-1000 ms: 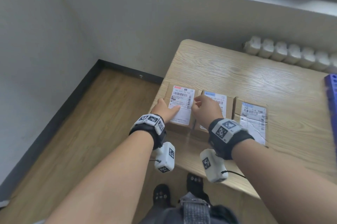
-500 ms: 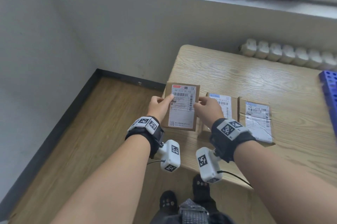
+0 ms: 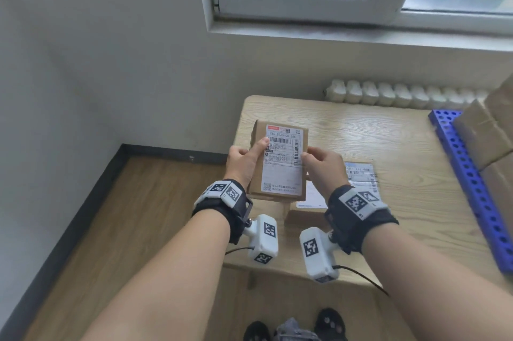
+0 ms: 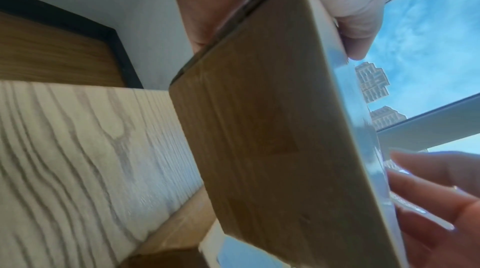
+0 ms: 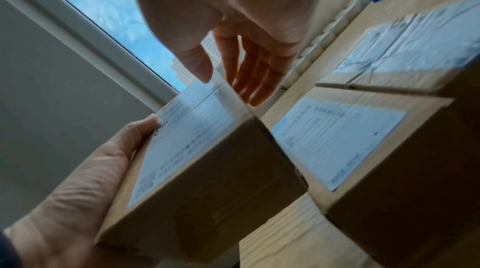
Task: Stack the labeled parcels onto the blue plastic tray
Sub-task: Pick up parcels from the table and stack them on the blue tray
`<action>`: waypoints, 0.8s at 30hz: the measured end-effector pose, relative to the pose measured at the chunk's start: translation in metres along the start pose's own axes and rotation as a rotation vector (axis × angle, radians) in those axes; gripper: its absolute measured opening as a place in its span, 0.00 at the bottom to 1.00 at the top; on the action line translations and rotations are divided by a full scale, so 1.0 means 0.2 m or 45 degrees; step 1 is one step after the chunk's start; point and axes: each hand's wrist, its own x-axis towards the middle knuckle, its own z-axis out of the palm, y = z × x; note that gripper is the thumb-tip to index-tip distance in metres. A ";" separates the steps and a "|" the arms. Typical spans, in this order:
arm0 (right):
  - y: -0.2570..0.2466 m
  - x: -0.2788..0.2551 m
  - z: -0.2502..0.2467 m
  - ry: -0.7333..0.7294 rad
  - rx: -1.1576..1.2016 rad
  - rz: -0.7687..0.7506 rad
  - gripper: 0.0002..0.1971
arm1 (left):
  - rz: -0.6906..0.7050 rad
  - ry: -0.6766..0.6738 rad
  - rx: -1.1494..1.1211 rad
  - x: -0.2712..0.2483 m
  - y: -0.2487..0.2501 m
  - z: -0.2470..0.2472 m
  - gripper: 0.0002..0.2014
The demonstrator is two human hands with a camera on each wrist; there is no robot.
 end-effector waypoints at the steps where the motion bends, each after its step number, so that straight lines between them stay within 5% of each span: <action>1: 0.00 -0.01 -0.03 0.018 0.004 0.003 0.15 | 0.008 -0.021 -0.005 -0.01 0.01 0.03 0.36; 15: 0.15 -0.10 -0.65 0.311 0.089 0.015 0.14 | 0.076 -0.255 -0.017 -0.22 0.11 0.64 0.41; 24: 0.30 -0.15 -1.27 0.353 0.250 -0.059 0.17 | 0.138 -0.356 -0.099 -0.51 0.17 1.20 0.47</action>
